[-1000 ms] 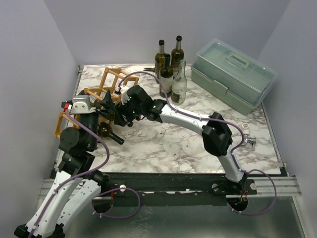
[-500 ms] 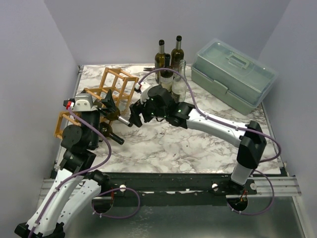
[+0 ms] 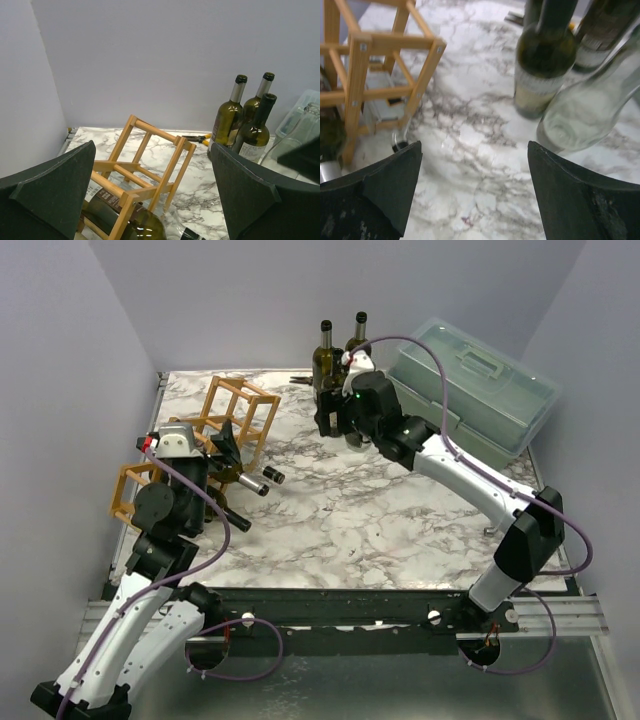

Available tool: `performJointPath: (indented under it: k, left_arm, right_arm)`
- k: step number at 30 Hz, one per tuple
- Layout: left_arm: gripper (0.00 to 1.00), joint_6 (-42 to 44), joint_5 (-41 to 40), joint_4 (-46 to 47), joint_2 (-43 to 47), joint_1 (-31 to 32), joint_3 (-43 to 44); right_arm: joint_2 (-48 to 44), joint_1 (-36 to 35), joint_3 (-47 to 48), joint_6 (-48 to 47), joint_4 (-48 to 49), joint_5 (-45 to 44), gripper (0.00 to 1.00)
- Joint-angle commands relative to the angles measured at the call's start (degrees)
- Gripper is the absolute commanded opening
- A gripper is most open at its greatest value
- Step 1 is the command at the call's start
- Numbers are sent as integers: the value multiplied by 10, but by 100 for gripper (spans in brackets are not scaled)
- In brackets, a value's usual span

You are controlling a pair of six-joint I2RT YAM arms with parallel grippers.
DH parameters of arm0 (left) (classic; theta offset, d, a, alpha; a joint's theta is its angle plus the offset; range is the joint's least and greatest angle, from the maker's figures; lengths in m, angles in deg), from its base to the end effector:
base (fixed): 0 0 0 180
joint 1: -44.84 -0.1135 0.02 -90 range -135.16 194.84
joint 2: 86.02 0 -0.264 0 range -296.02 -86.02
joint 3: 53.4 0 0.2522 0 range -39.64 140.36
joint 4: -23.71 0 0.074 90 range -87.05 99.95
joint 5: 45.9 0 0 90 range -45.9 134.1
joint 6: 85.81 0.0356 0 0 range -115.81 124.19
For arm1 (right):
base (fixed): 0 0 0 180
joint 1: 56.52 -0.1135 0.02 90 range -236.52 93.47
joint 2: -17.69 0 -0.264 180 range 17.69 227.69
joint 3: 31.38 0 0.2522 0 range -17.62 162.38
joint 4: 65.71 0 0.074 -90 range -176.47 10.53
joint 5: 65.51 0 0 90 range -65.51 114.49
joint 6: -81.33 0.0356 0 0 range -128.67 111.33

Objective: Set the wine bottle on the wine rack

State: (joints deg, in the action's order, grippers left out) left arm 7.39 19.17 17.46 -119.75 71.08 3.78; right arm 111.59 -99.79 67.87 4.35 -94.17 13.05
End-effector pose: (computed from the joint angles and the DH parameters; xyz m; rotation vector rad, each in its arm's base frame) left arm 0.1262 -0.0455 0.3919 -0.0447 1.2988 -0.0676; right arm 0.2882 0.2616 0.3577 -0.3918 1.9536 0.4438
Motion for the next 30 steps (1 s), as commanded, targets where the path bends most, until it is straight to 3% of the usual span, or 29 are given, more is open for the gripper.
performJointPath:
  k: [1, 16, 24, 30]
  left_arm:
    - [98, -14, 14, -1, -7, -3, -4]
    - [98, -21, 24, -4, -20, -3, 0]
    - [99, -25, 32, -4, -20, -3, 1]
    - [98, -27, 35, -4, -21, -3, 1]
  right_arm:
    - [48, 16, 101, -34, -12, -75, 89]
    - [259, 41, 395, -144, -22, -185, 94]
    - [328, 55, 436, -140, 3, -221, 93]
    - [365, 67, 453, -138, 25, -215, 84]
